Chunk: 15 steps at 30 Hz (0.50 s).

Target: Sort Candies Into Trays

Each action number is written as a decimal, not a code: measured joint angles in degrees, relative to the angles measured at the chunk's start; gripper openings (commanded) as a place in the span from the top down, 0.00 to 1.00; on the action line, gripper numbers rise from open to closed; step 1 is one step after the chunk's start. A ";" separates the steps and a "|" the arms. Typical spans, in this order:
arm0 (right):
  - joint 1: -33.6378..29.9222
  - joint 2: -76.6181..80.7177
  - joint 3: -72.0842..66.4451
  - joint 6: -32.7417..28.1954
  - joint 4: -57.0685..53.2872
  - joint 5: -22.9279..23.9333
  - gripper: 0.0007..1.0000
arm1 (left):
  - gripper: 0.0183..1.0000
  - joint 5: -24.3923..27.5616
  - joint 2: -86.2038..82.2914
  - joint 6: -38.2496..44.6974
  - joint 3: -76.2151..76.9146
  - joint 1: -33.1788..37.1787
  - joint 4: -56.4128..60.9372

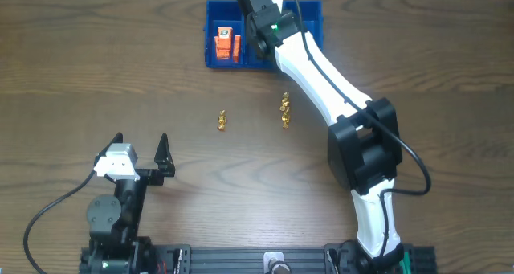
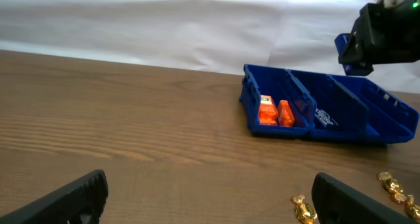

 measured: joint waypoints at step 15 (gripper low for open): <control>-0.13 3.69 0.00 -0.04 1.33 -1.20 0.69 | 0.00 0.00 0.00 0.00 0.00 0.00 0.00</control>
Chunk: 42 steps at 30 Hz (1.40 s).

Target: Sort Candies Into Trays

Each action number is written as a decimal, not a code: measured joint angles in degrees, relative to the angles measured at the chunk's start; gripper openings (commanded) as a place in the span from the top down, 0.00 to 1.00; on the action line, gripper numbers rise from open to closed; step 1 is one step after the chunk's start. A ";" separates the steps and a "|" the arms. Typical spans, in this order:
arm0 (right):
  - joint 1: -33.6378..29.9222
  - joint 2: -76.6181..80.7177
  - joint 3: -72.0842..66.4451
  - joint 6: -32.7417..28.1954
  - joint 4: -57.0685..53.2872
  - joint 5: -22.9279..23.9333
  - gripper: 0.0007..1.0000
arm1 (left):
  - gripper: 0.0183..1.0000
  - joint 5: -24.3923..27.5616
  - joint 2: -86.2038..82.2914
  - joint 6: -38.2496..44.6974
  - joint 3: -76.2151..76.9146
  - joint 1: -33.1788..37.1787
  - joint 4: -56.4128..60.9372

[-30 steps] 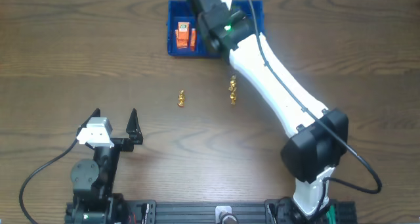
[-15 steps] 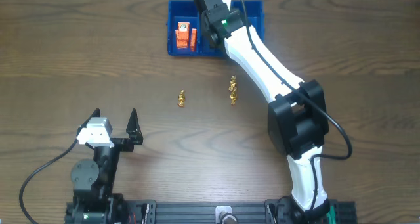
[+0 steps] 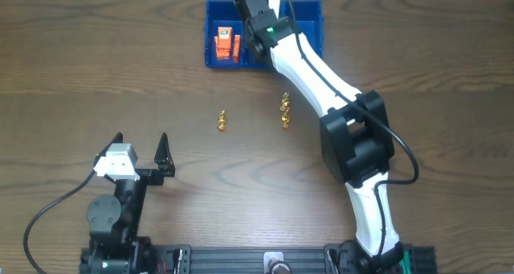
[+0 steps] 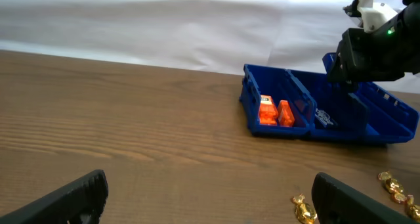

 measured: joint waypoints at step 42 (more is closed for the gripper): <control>17.20 1.09 -1.16 16.81 -21.42 -12.59 0.00 | 0.00 -0.02 0.00 0.00 0.00 0.00 0.02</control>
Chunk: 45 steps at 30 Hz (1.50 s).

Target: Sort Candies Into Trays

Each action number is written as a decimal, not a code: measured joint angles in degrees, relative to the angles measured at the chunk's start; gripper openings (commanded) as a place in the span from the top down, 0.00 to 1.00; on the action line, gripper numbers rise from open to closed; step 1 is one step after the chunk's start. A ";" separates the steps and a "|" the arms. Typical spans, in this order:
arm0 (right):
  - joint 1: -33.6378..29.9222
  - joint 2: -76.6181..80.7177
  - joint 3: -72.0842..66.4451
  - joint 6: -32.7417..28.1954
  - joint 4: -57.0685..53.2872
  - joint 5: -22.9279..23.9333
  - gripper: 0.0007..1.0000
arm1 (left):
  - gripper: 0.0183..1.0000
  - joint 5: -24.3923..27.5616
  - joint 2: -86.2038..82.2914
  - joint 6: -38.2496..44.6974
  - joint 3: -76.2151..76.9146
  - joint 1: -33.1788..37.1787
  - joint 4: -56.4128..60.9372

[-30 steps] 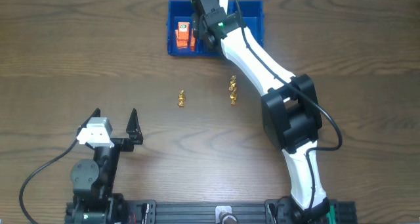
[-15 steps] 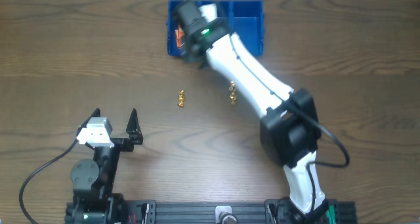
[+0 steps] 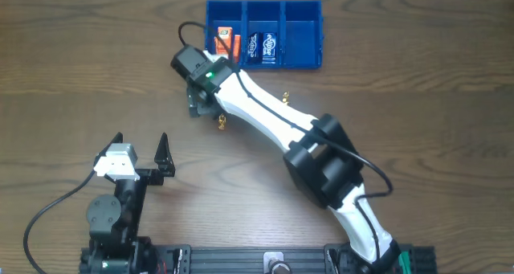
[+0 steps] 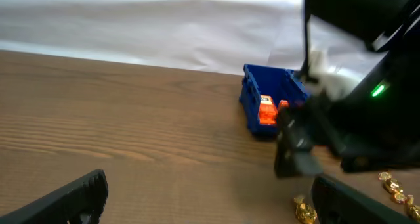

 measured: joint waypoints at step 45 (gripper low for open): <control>1.40 4.68 -0.90 5.05 -1.16 -2.84 0.69 | 0.00 0.02 0.00 0.00 0.00 0.00 -0.02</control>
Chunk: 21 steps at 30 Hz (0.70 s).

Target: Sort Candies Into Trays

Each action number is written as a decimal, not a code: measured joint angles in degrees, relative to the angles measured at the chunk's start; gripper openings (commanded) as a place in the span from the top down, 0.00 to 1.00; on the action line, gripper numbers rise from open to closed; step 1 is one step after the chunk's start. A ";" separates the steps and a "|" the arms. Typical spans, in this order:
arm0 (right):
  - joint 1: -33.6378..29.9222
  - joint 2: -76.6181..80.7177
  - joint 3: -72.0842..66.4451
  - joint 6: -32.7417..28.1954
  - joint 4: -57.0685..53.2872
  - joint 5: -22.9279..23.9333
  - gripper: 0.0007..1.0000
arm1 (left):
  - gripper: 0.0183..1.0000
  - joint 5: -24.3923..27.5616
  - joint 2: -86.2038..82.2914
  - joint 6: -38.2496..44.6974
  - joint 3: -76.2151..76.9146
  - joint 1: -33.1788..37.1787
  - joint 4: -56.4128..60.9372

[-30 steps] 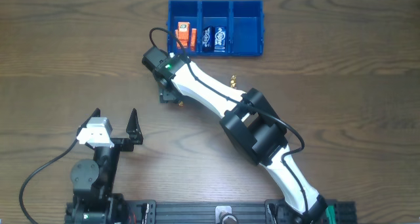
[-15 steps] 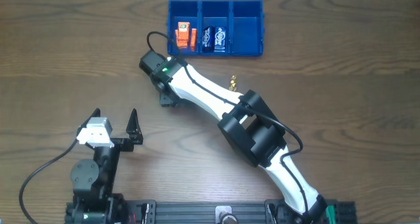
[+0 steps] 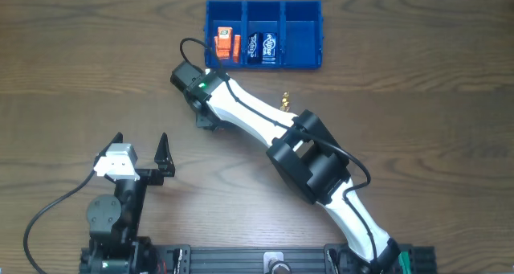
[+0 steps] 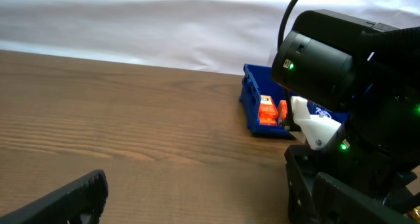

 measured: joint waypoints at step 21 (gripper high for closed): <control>-0.90 -3.08 -0.83 -0.96 -1.40 4.22 0.96 | 0.00 0.00 0.00 0.00 0.00 0.00 0.00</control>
